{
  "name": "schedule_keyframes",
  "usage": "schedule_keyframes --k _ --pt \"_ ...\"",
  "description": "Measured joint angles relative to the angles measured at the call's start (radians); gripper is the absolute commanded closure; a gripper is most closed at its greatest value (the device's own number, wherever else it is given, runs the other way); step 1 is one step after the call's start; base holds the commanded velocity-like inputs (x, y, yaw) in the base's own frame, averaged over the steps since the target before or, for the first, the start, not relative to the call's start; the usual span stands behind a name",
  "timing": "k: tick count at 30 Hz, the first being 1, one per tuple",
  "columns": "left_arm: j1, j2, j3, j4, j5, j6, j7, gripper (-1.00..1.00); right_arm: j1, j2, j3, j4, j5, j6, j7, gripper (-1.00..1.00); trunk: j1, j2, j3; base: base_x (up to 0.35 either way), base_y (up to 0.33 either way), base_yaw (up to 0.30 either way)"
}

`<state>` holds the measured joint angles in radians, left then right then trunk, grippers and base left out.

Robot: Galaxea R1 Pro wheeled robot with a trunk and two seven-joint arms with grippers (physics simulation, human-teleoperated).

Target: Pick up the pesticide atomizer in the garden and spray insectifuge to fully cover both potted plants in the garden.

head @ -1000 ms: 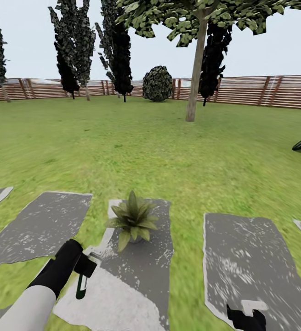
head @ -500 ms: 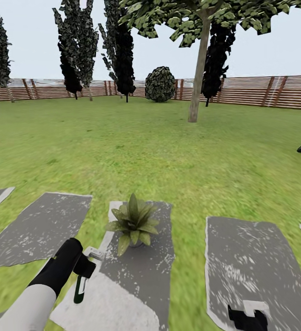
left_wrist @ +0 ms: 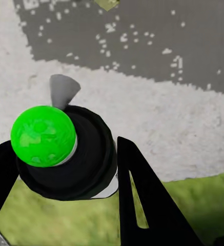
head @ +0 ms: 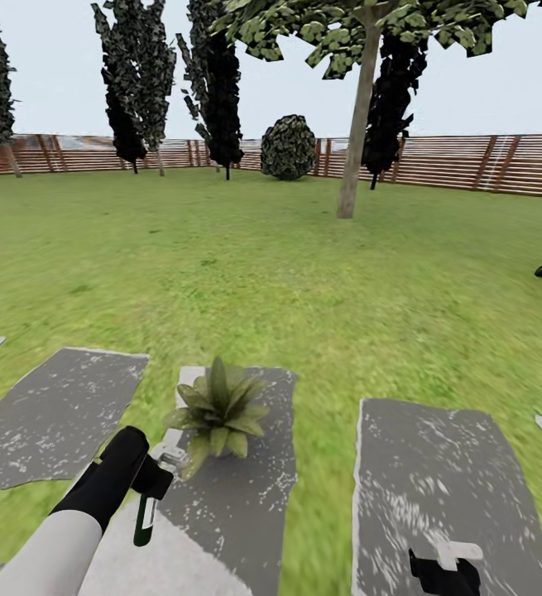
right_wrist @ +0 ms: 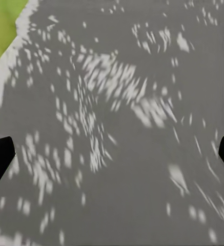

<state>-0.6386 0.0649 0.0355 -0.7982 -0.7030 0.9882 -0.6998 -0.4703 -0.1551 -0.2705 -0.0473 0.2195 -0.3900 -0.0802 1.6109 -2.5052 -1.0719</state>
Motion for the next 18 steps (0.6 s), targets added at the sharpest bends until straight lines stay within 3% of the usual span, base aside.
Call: schedule_keyframes --k 12,18 --pt "0.001 0.001 0.001 0.000 0.001 0.002 0.000 1.00 0.000 0.003 0.000 0.000 0.000 0.000 0.000 -1.00 0.000 0.000 0.000 0.077 -0.273 0.264" --pt "0.002 0.008 0.002 0.000 0.001 0.001 0.000 1.00 0.000 0.003 0.000 -0.001 0.000 0.000 0.000 -1.00 0.001 0.000 0.000 -0.165 -0.227 0.139"
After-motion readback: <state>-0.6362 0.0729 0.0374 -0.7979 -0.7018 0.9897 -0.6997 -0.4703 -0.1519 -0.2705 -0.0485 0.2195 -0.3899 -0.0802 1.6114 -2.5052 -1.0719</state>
